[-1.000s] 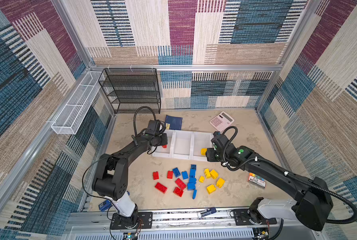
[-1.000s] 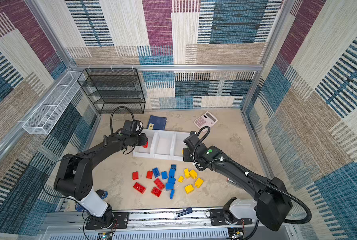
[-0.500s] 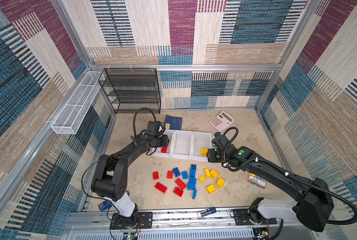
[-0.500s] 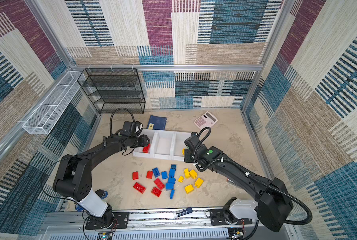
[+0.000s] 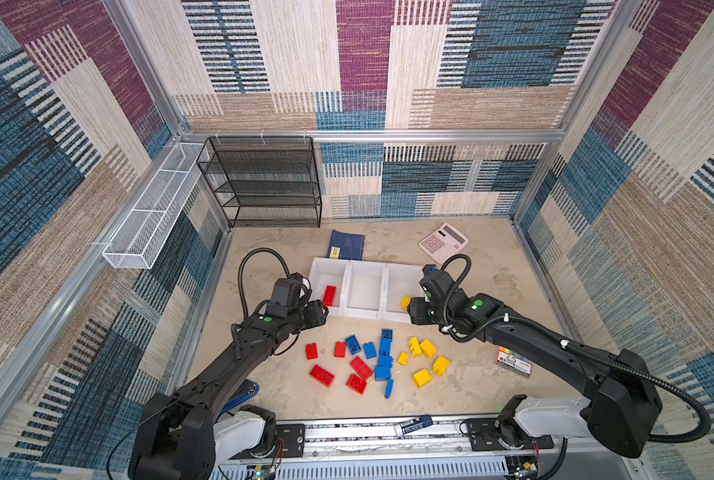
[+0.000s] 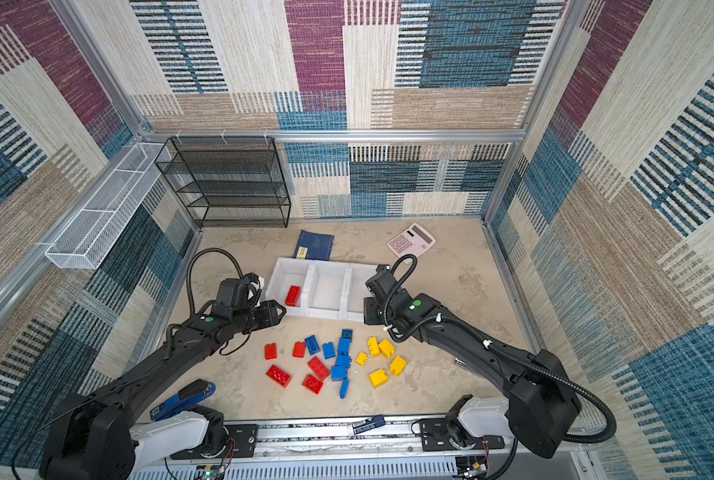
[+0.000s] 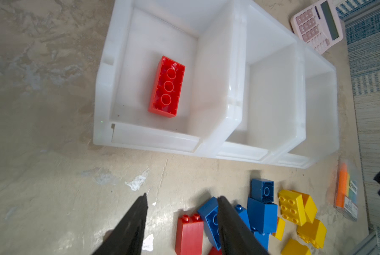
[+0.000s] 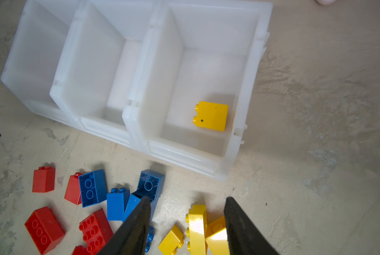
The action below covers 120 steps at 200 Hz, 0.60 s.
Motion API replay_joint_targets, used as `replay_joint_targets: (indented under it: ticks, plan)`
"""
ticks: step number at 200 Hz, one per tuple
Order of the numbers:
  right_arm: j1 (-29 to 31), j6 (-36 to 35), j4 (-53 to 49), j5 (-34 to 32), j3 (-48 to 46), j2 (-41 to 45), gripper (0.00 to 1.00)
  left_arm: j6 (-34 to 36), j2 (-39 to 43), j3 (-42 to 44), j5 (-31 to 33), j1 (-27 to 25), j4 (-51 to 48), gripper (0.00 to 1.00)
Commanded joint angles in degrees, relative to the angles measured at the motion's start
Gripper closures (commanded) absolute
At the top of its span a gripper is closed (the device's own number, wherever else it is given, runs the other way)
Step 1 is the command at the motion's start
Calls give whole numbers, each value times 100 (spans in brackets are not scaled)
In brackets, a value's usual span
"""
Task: Sort the legos into containers by color
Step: 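Carry the red brick with the left gripper into the nearest compartment and release, then grasp a blue brick with the right gripper while the left returns over red bricks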
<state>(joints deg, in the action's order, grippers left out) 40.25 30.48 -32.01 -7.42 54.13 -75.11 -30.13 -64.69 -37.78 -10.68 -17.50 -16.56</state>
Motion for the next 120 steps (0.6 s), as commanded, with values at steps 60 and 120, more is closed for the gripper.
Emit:
replay_joint_targets:
  ticks: [60,120]
  plan:
    - [468,72,27,222,183,-290,45,-586,1025,650,455,1,29,45]
    - [667,-112,-60,428,413,-1014,46,-943,1075,913,462,5,198,45]
